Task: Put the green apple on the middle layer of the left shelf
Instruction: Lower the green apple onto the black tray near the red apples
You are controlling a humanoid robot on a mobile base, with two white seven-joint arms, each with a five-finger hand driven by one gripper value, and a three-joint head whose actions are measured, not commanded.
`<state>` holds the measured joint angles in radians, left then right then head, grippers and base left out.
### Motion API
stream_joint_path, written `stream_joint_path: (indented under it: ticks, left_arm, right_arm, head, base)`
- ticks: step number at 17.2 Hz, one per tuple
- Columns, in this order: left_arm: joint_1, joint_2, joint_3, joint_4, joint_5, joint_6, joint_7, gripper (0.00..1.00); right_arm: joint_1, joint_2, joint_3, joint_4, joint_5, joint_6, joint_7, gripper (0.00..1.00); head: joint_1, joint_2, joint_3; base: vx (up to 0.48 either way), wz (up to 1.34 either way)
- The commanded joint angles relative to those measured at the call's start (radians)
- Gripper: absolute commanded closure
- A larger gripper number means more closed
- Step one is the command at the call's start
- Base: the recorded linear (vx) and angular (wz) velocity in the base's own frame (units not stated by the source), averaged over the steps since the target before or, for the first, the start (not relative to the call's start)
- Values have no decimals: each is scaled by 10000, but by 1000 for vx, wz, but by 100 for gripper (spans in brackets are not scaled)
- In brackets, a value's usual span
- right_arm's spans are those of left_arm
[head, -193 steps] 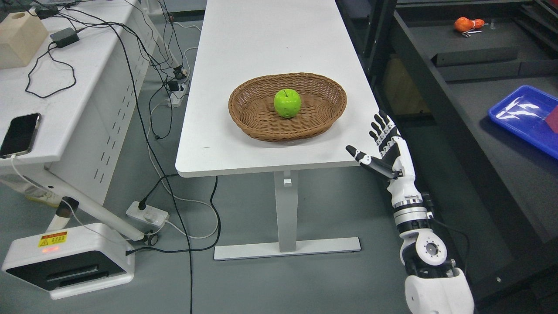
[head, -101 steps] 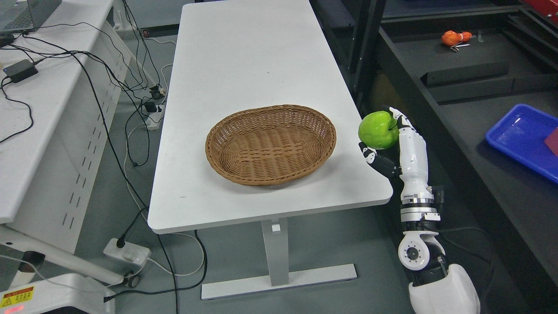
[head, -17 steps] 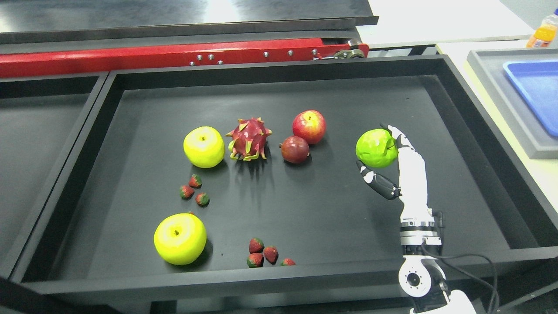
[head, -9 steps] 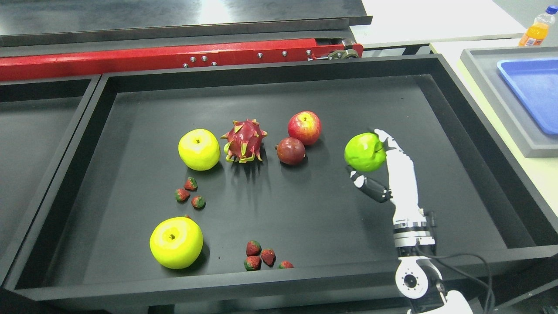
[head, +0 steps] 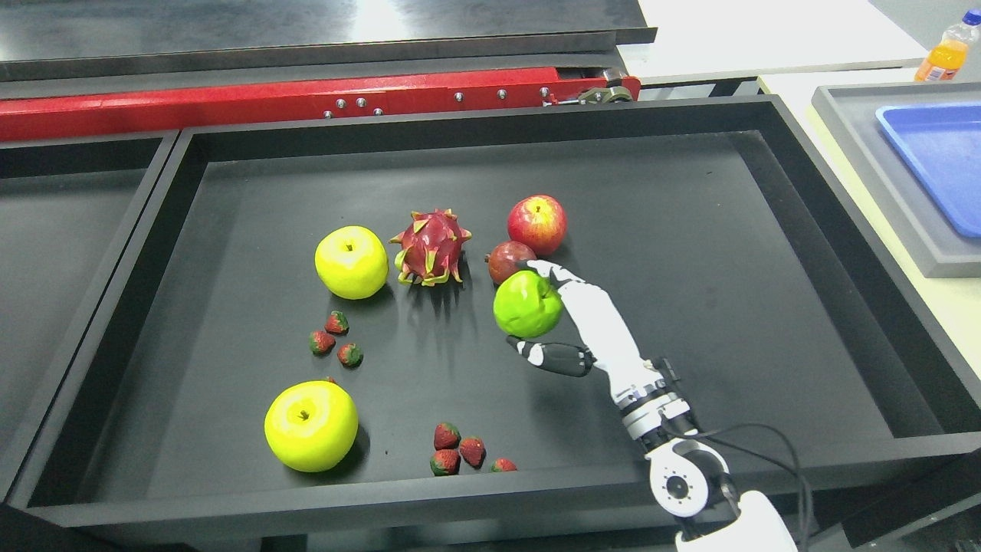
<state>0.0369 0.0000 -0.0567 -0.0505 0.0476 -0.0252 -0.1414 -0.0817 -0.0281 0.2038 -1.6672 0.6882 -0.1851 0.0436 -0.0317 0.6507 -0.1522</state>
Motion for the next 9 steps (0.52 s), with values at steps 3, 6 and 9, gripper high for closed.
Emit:
stream_joint_path:
  ticks: [3,6,9]
  left_arm:
    - [-1,175,0,-1,0,7,3,0]
    - [-1,175,0,14,0,7,3,0]
    - [-1,175,0,-1,0,7,3,0]
  right_arm:
    - [-870,107,1047,2049,-698,117,1231,96]
    - [-1146,107,525,2956,-854,378,2049,95]
    - [-1193,107,-133,2989,-899,774,2050,71]
  head:
    - [0,-1,0]
    - [0,-2,0]
    - [0,-2,0]
  base:
    - [0,0]
    - [0,0]
    - [0,0]
